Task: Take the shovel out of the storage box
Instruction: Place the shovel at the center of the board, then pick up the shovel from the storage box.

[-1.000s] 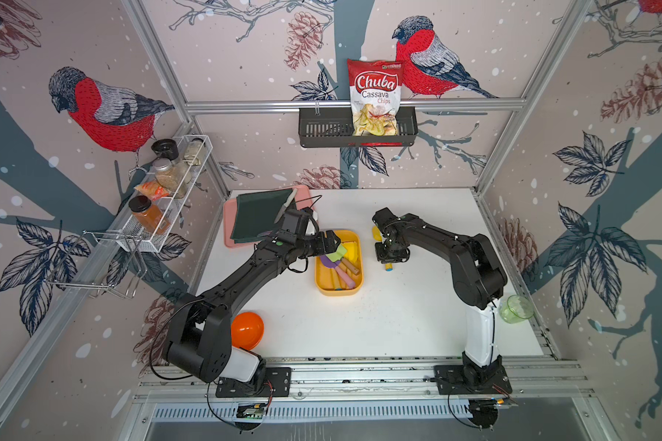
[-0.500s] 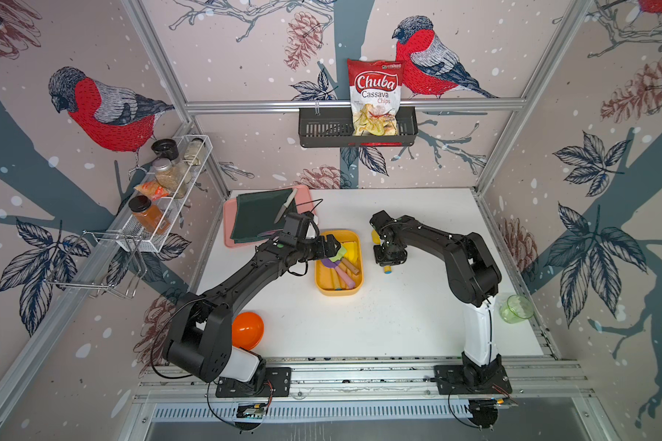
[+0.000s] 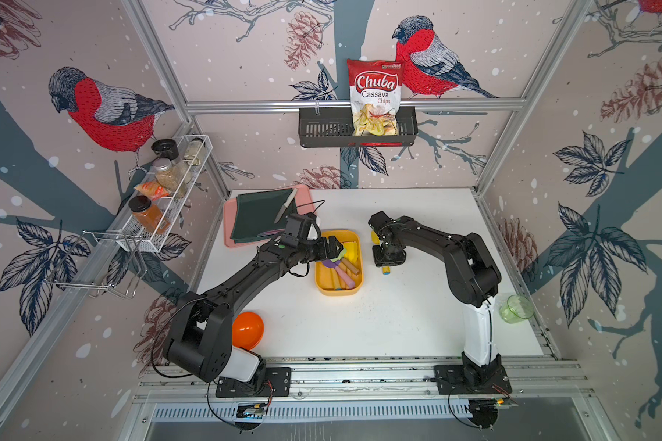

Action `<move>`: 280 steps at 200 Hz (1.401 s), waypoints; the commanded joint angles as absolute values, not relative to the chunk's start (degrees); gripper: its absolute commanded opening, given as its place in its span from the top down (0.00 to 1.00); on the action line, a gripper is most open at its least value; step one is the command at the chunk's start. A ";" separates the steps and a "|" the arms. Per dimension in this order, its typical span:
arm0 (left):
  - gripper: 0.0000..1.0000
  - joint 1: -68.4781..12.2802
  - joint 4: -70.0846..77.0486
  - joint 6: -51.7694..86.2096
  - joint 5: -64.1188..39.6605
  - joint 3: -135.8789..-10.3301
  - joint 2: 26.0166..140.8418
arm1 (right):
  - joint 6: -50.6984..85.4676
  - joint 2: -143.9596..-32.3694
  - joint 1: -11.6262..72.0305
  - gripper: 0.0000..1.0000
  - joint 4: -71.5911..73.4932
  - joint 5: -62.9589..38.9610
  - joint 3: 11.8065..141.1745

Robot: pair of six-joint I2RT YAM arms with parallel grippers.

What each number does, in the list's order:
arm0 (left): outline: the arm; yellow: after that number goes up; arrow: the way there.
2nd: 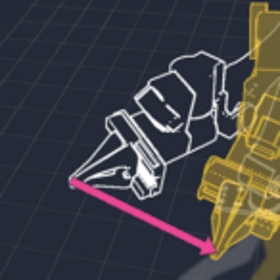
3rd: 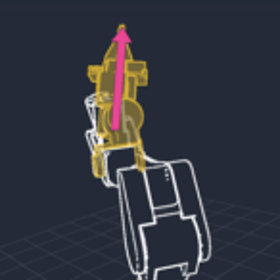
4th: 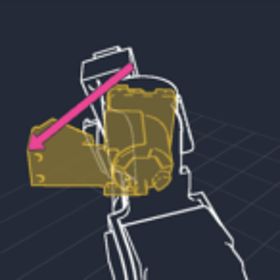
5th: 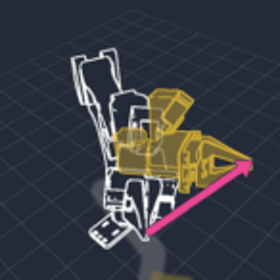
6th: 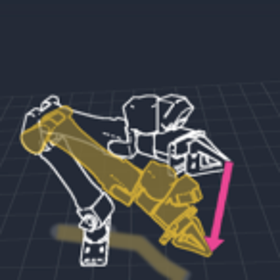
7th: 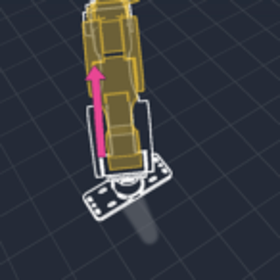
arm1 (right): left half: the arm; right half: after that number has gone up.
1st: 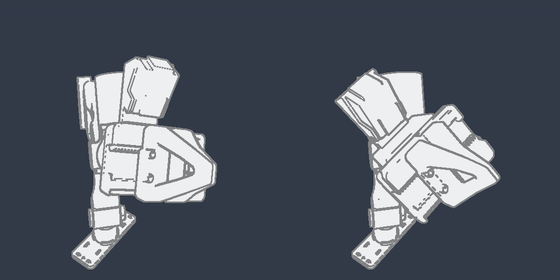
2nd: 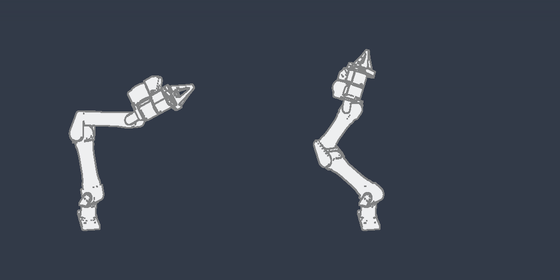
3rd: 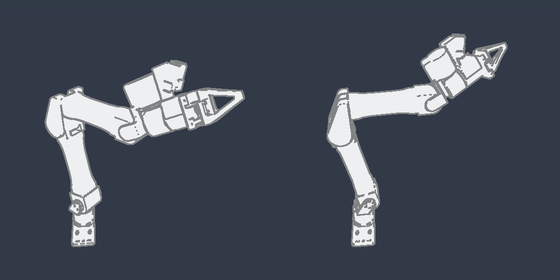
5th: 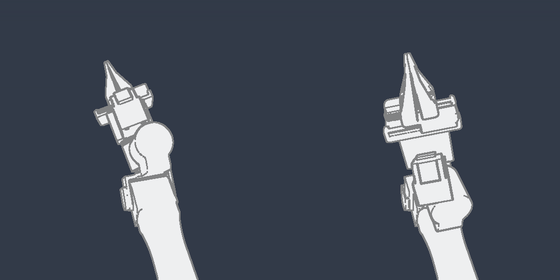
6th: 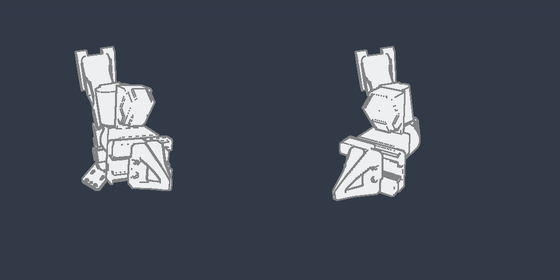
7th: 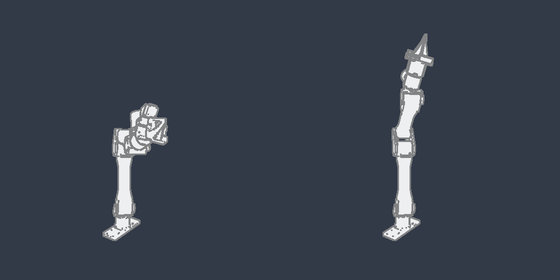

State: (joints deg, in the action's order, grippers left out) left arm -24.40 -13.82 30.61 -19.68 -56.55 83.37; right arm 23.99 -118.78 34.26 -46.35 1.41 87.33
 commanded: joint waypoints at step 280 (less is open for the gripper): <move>0.48 -35.16 -17.48 38.15 -8.67 -66.89 104.08 | 22.24 -82.59 28.56 0.44 -31.97 -3.69 65.20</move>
State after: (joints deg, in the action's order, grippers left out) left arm -35.00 -14.94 38.96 -10.44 -65.34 102.98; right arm 23.62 -84.47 29.76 -34.06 -2.42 66.96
